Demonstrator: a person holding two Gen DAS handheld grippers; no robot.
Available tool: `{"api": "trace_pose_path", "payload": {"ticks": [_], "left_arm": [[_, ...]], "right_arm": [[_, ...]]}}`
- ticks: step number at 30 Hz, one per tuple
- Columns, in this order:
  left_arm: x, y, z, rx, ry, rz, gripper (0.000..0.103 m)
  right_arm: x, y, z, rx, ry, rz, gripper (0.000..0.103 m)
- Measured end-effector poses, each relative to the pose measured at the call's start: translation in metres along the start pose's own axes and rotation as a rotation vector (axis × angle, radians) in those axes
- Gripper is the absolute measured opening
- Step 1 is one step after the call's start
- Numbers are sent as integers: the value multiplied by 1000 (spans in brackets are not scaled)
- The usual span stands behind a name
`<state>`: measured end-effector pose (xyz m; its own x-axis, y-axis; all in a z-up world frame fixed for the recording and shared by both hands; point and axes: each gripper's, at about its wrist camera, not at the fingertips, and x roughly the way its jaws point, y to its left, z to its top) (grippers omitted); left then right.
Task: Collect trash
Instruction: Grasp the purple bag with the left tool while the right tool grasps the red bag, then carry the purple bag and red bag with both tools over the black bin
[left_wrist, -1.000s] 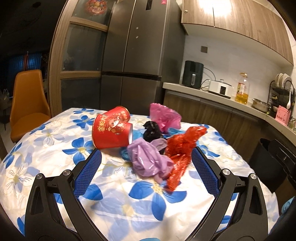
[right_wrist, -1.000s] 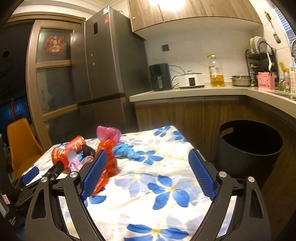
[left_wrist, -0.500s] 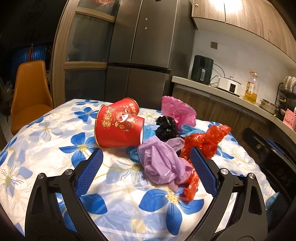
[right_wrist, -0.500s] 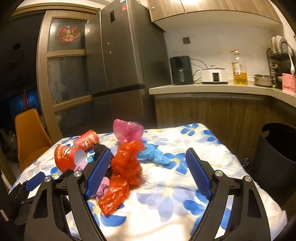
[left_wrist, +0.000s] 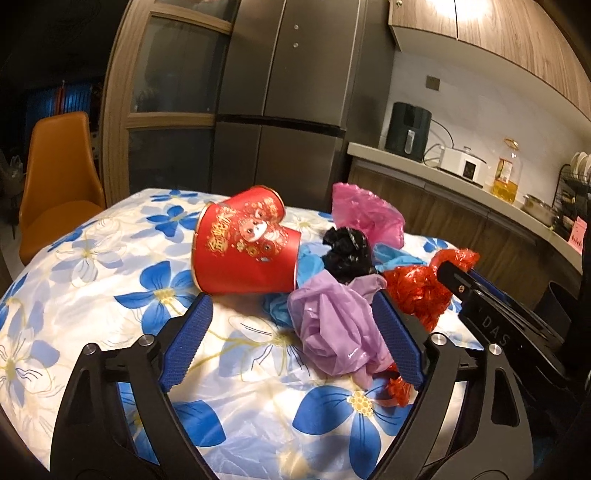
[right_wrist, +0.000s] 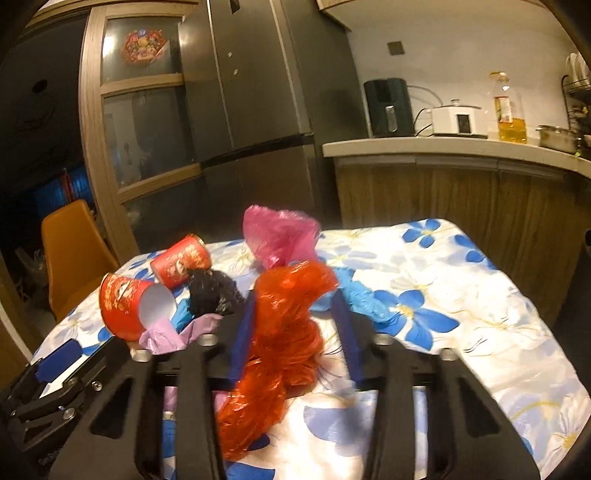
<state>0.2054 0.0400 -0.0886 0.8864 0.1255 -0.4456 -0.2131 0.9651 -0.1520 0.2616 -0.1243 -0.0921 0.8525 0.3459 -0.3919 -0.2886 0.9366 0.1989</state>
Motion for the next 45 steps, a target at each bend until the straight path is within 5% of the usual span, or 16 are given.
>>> {"api": "trace_pose_path", "payload": {"ticks": [3,10,18,31,45], "left_arm": [[4,-5,-1,11,13,-4,78],[23,-20,-3,46,79,-17,60],[42,-17,-12,9,189,-86,3],[-33,-20,-3,18,49,-134,0],[-79,-64,17,79,-39,-213,0]], "right_arm": [[-5,-1,0,3,-11,-2,12],[-43,-17,4,59,-85,-39,10],[-77,-25,6,62,-128,-60,10],[-122,-33,8,82,-182,-55,9],[-171,-50,14,96,-259,-92,9]]}}
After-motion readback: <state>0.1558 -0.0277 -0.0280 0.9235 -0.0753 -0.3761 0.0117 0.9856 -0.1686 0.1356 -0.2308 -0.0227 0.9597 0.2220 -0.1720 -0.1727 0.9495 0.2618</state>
